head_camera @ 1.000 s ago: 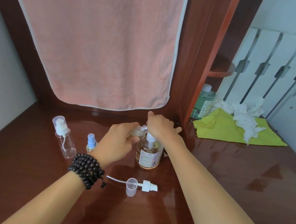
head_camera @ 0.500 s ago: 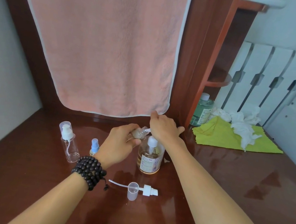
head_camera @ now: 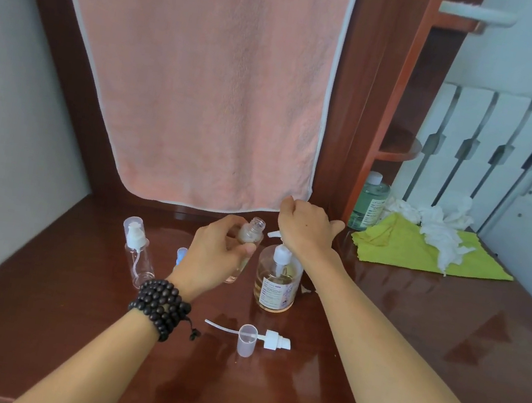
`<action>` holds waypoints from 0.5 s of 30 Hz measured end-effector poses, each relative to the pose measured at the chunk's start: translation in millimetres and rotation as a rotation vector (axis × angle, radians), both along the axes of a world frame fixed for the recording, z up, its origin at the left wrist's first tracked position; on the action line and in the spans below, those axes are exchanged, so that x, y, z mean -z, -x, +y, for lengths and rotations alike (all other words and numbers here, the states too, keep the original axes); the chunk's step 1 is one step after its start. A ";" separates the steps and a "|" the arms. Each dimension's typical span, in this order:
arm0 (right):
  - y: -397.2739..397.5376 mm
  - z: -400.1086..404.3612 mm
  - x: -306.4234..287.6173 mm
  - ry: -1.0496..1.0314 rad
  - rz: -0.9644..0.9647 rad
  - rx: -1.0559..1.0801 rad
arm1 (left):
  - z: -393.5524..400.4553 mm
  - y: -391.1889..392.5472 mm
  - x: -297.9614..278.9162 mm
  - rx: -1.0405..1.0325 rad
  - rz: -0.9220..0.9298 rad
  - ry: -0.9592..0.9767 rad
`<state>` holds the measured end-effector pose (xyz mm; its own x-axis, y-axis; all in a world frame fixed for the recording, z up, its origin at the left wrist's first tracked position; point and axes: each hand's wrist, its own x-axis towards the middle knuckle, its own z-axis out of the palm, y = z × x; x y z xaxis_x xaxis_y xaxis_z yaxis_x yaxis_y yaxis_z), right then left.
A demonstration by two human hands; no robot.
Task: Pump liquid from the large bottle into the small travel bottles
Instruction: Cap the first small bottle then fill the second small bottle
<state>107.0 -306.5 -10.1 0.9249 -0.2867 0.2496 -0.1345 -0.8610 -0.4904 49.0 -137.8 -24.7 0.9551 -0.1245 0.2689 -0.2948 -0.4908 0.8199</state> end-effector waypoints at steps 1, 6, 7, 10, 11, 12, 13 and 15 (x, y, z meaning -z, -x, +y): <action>3.3 -1.1 -2.3 -0.006 -0.038 -0.007 | 0.6 2.1 -3.5 0.004 -0.007 0.024; 31.0 -11.2 -14.7 -0.068 -0.183 -0.162 | 5.7 17.5 -20.2 0.006 -0.047 0.057; 39.4 -14.0 -14.0 -0.072 -0.222 -0.206 | 7.0 23.1 -22.2 0.003 -0.053 0.057; 68.0 -23.6 -4.9 -0.155 -0.299 -0.341 | 10.5 38.0 -24.8 -0.006 -0.056 0.065; 78.0 -26.3 -0.6 -0.159 -0.277 -0.385 | 12.0 40.9 -24.3 -0.008 -0.053 0.068; 89.1 -27.8 5.2 -0.141 -0.236 -0.427 | 13.8 44.0 -22.1 -0.010 -0.045 0.071; 98.1 -28.5 11.2 -0.113 -0.180 -0.469 | 15.7 45.9 -19.9 -0.013 -0.037 0.080; 115.4 -30.4 25.5 -0.060 -0.029 -0.541 | 18.1 51.2 -14.4 -0.020 -0.010 0.094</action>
<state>-8.4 -336.9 -35.6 0.9372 0.2140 0.2755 0.3348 -0.7740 -0.5375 -2.2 -119.7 -10.3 0.9542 -0.0793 0.2883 -0.2944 -0.4178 0.8595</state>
